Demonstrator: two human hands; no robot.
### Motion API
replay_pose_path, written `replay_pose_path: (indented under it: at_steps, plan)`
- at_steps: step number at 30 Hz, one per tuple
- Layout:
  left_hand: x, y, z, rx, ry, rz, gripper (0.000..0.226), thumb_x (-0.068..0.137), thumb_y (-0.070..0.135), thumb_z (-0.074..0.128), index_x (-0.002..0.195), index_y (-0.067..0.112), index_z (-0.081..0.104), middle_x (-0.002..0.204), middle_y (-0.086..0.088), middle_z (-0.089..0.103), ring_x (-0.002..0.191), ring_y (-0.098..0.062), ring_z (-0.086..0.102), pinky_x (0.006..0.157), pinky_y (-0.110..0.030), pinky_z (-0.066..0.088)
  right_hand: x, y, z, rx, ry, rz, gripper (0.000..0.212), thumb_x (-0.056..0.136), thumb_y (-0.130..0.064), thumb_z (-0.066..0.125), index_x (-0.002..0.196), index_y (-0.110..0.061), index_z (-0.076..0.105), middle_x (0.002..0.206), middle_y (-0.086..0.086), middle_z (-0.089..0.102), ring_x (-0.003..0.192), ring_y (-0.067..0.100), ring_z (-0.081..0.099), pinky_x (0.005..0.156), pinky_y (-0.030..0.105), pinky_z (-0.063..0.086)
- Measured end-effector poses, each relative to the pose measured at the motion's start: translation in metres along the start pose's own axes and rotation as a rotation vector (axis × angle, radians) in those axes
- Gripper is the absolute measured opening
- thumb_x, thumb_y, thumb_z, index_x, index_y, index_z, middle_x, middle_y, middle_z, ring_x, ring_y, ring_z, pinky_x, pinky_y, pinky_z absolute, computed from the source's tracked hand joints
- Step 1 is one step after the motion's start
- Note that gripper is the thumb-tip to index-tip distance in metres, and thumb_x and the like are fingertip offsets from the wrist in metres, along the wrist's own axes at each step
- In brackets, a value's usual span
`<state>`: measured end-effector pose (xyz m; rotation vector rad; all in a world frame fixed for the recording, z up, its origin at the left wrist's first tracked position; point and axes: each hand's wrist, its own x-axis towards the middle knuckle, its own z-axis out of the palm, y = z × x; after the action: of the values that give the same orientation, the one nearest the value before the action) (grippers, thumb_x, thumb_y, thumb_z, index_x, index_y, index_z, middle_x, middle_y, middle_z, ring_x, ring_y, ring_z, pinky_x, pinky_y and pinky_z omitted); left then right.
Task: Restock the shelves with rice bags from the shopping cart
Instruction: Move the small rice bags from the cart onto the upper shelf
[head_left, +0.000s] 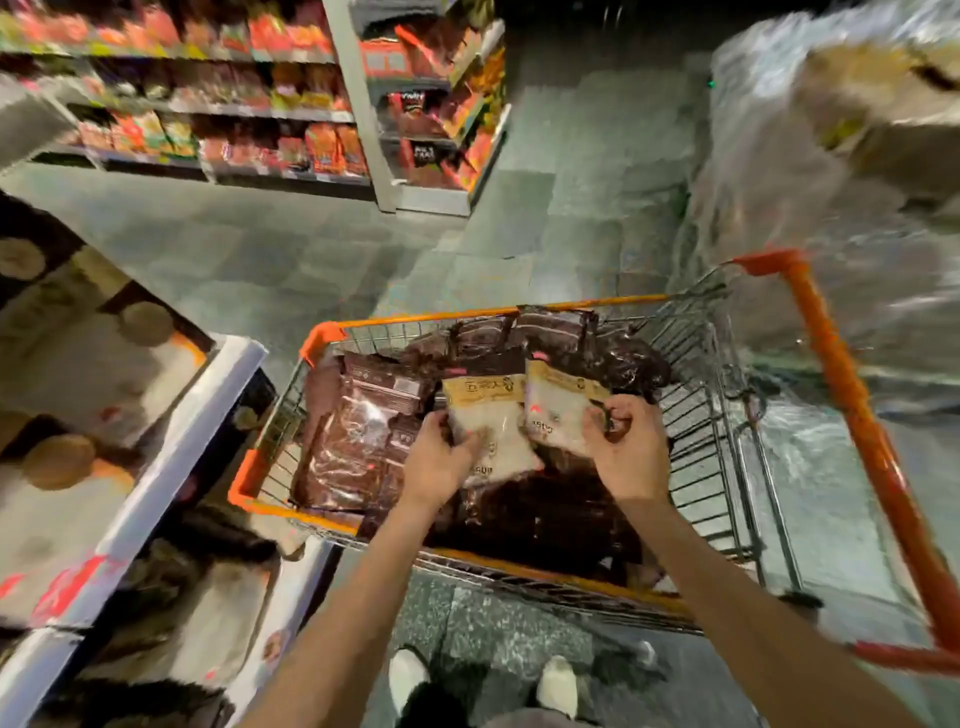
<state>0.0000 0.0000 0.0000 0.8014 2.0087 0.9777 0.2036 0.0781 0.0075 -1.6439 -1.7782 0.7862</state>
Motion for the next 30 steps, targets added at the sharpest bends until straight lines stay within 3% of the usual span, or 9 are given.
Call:
replay_pose_path:
  at_steps: [4, 6, 8, 12, 14, 17, 23, 27, 30]
  plan:
    - [0.012, 0.006, -0.010, 0.118, -0.143, 0.039, 0.040, 0.083, 0.034, 0.077, 0.111, 0.013, 0.059, 0.102, 0.003, 0.066, 0.097, -0.016, 0.063, 0.080, -0.026, 0.045, 0.015, 0.010, 0.010, -0.029, -0.215, 0.251, 0.079, 0.076, -0.068, 0.064, 0.130, -0.012, 0.053, 0.132, 0.016, 0.053, 0.120, 0.031, 0.053, 0.098, 0.040, 0.044]
    - [0.021, 0.005, -0.014, 0.092, -0.239, 0.065, 0.035, 0.078, 0.033, 0.081, 0.102, 0.016, 0.063, 0.105, -0.001, 0.072, 0.096, -0.014, 0.068, 0.087, -0.032, 0.053, 0.021, 0.003, 0.011, -0.007, -0.253, 0.352, 0.085, 0.080, -0.062, 0.066, 0.142, -0.008, 0.043, 0.144, 0.015, 0.044, 0.130, 0.032, 0.046, 0.102, 0.036, 0.038]
    - [0.029, 0.007, -0.020, 0.064, -0.328, 0.030, 0.018, 0.083, 0.019, 0.079, 0.093, 0.016, 0.065, 0.099, -0.006, 0.074, 0.082, -0.007, 0.071, 0.078, -0.027, 0.058, 0.026, -0.007, 0.009, -0.017, -0.294, 0.425, 0.083, 0.082, -0.053, 0.071, 0.142, -0.006, 0.041, 0.143, 0.013, 0.044, 0.128, 0.030, 0.047, 0.096, 0.032, 0.039]
    - [0.032, 0.016, -0.029, -0.055, -0.416, -0.100, 0.006, 0.093, 0.016, 0.067, 0.088, 0.013, 0.065, 0.081, -0.004, 0.068, 0.057, -0.006, 0.063, 0.050, -0.016, 0.051, 0.036, -0.012, 0.007, 0.274, -0.380, 0.523, 0.039, 0.070, -0.032, 0.087, 0.096, -0.015, 0.063, 0.114, 0.005, 0.067, 0.098, 0.018, 0.061, 0.084, 0.028, 0.048]
    - [0.029, 0.017, -0.034, -0.139, -0.418, -0.151, 0.012, 0.095, 0.024, 0.063, 0.097, 0.012, 0.065, 0.082, -0.004, 0.069, 0.054, -0.008, 0.061, 0.046, -0.018, 0.048, 0.036, -0.010, 0.010, 0.368, -0.379, 0.551, 0.041, 0.071, -0.024, 0.086, 0.103, -0.011, 0.065, 0.112, 0.007, 0.069, 0.099, 0.019, 0.065, 0.084, 0.030, 0.053]
    - [0.029, 0.012, -0.040, -0.257, -0.386, -0.212, 0.022, 0.097, 0.031, 0.060, 0.107, 0.012, 0.063, 0.085, -0.002, 0.069, 0.066, -0.013, 0.062, 0.054, -0.020, 0.046, 0.033, -0.014, 0.015, 0.448, -0.363, 0.525, 0.036, 0.085, -0.012, 0.073, 0.117, -0.004, 0.059, 0.115, 0.010, 0.066, 0.095, 0.020, 0.064, 0.071, 0.026, 0.052]
    - [0.020, 0.010, -0.062, -0.495, -0.326, -0.274, 0.024, 0.101, 0.029, 0.053, 0.118, 0.013, 0.059, 0.108, -0.013, 0.072, 0.093, -0.025, 0.067, 0.068, -0.031, 0.052, 0.022, -0.036, 0.009, 0.610, -0.394, 0.373, 0.025, 0.088, -0.007, 0.069, 0.111, -0.012, 0.060, 0.113, 0.010, 0.067, 0.101, 0.025, 0.066, 0.082, 0.035, 0.057]
    - [0.014, 0.016, -0.080, -0.584, -0.306, -0.241, 0.022, 0.104, 0.022, 0.046, 0.119, 0.009, 0.055, 0.102, -0.013, 0.073, 0.079, -0.023, 0.071, 0.053, -0.028, 0.057, 0.006, -0.067, 0.015, 0.796, -0.562, 0.279, 0.041, 0.087, -0.003, 0.068, 0.125, -0.011, 0.058, 0.118, 0.006, 0.069, 0.107, 0.024, 0.067, 0.080, 0.032, 0.057]
    - [0.009, 0.018, -0.089, -0.578, -0.336, -0.199, 0.042, 0.103, 0.045, 0.042, 0.121, 0.013, 0.062, 0.104, -0.011, 0.076, 0.090, -0.025, 0.074, 0.076, -0.037, 0.058, -0.005, -0.091, 0.031, 0.814, -0.635, 0.284, 0.038, 0.087, -0.003, 0.068, 0.122, -0.016, 0.061, 0.117, 0.003, 0.070, 0.105, 0.020, 0.068, 0.084, 0.034, 0.057]
